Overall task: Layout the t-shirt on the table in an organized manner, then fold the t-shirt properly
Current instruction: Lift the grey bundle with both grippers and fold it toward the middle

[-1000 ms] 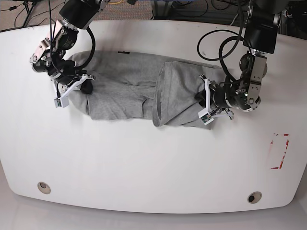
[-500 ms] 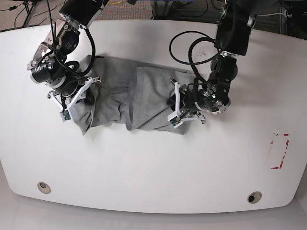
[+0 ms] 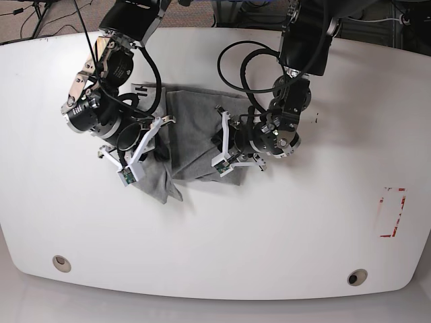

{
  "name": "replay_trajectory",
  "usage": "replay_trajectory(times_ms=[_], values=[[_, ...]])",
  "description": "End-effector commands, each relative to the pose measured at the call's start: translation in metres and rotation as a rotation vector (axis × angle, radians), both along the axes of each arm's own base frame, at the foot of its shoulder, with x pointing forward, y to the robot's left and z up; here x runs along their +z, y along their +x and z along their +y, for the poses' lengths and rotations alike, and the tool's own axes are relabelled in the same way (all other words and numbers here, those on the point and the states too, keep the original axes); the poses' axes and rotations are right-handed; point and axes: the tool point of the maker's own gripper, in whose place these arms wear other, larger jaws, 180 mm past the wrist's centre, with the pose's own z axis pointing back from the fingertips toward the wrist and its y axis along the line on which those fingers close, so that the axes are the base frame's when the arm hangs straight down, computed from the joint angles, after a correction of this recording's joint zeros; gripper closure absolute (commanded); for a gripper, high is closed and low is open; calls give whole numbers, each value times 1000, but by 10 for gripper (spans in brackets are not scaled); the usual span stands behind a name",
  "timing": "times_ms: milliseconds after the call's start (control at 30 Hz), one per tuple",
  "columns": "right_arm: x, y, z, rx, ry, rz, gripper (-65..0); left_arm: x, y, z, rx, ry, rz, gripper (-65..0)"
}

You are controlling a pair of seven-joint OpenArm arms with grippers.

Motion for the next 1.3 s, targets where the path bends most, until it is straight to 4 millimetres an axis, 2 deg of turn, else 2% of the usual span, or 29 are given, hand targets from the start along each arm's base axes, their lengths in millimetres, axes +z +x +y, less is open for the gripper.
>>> replay_trajectory(times_ms=[0,800,1067,1267], values=[[20,11,5,6,33,-84,-6,-42,-43,25,-60,215,148,-110],[21,9,30,35,86,-84,-6,-41,-42,24,-58,211,145,-110],[23,8,47,65,111,-87,-6,-41,-43,24,-58,209,147,-110],[25,10,47,65,113,-93,-8,-41,-43,23,-58,203,149,-110]])
